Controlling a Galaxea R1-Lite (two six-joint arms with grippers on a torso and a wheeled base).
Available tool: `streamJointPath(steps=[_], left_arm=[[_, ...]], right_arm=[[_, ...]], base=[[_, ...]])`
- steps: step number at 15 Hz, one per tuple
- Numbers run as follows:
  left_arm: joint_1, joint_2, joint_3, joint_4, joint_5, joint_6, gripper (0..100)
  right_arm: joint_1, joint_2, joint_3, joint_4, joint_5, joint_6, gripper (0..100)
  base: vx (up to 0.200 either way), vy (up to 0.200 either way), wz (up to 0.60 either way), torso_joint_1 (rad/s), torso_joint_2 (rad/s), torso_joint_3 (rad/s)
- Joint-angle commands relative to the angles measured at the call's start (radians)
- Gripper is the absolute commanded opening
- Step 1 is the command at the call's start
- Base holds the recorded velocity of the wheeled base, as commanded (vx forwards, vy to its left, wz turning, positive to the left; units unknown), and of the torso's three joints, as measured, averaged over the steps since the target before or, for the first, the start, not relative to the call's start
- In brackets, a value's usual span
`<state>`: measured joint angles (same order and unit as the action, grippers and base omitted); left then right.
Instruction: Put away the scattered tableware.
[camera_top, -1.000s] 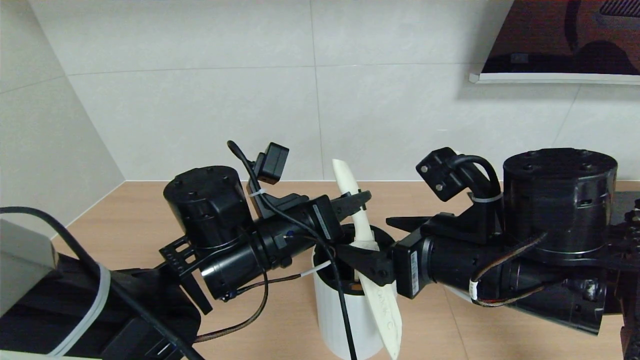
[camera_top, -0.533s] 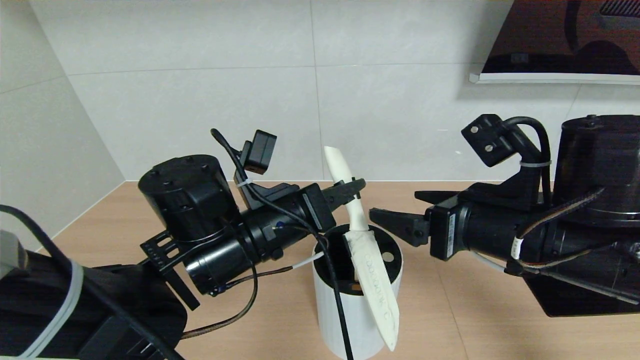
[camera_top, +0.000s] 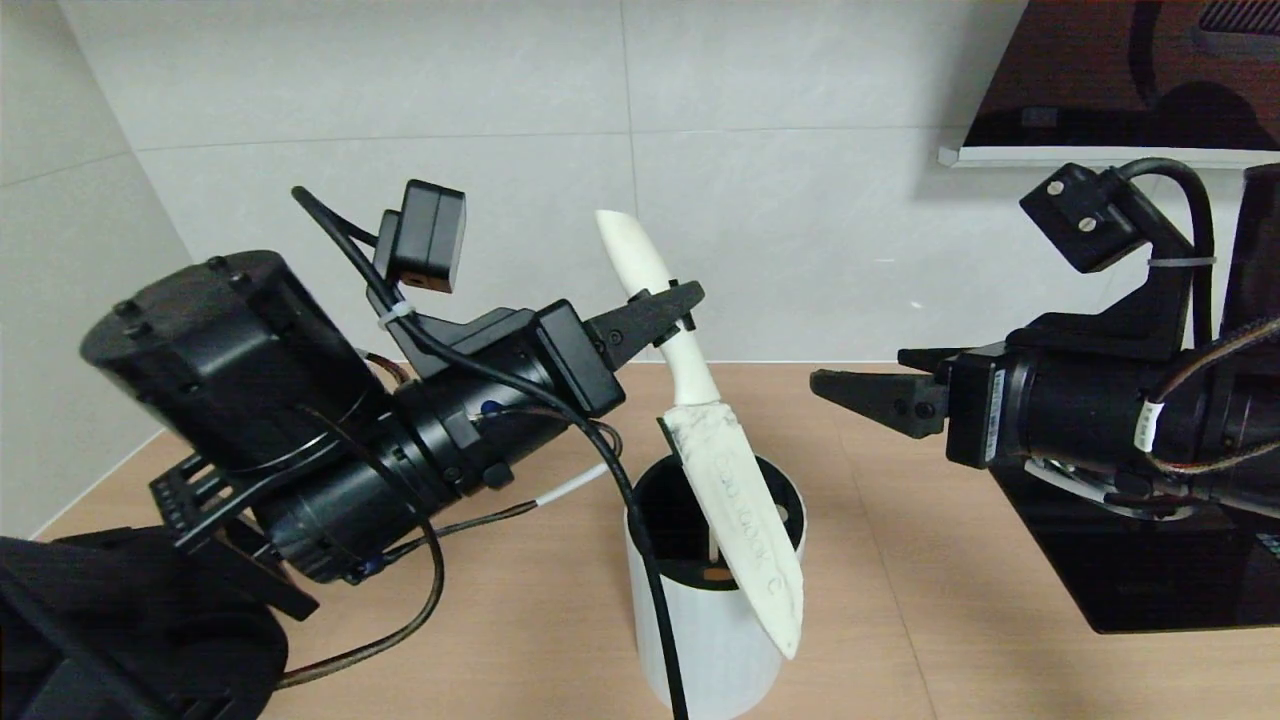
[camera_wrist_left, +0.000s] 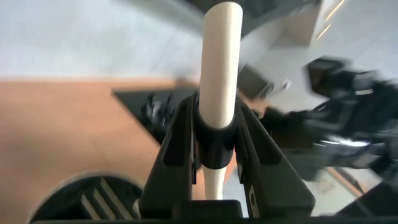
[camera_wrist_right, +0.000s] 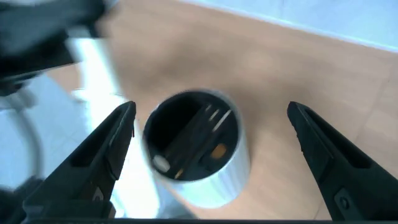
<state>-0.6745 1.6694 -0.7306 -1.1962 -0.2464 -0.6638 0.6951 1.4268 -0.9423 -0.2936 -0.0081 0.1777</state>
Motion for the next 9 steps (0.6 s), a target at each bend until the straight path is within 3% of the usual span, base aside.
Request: streamJointPath(steps=[1, 3, 4, 5, 6, 7, 8, 9], left_arm=[[0.000, -0.079, -0.015, 0.052, -0.001, 0.009, 0], [0.000, -0.126, -0.062, 0.193, 0.007, 0.035, 0], [0.000, -0.165, -0.119, 0.343, 0.048, 0.056, 0], [-0.004, -0.168, -0.202, 0.445, 0.165, 0.069, 0], [-0.007, -0.163, -0.237, 0.475, 0.228, 0.076, 0], [-0.016, -0.160, -0.276, 0.544, 0.335, 0.142, 0], [-0.028, -0.157, -0.289, 0.564, 0.389, 0.171, 0], [-0.028, -0.157, -0.289, 0.564, 0.389, 0.171, 0]], right_arm=[[-0.008, -0.005, -0.003, 0.001, 0.000, 0.000, 100], [-0.014, -0.002, -0.001, 0.001, 0.000, 0.000, 100], [-0.017, 0.001, -0.001, 0.001, 0.000, 0.000, 100], [-0.017, 0.003, 0.000, 0.001, 0.000, 0.000, 100], [-0.017, 0.003, 0.000, 0.001, 0.000, 0.000, 100], [-0.017, 0.003, 0.000, 0.001, 0.000, 0.000, 100], [-0.017, 0.003, 0.002, 0.002, 0.000, 0.000, 100], [-0.017, 0.003, 0.002, 0.002, 0.000, 0.000, 100]], base=[[0.000, 0.000, 0.00, 0.000, 0.00, 0.000], [0.000, 0.000, 0.00, 0.000, 0.00, 0.000], [0.000, 0.000, 0.00, 0.000, 0.00, 0.000], [0.000, 0.000, 0.00, 0.000, 0.00, 0.000], [0.000, 0.000, 0.00, 0.000, 0.00, 0.000], [0.000, 0.000, 0.00, 0.000, 0.00, 0.000], [0.000, 0.000, 0.00, 0.000, 0.00, 0.000], [0.000, 0.000, 0.00, 0.000, 0.00, 0.000]])
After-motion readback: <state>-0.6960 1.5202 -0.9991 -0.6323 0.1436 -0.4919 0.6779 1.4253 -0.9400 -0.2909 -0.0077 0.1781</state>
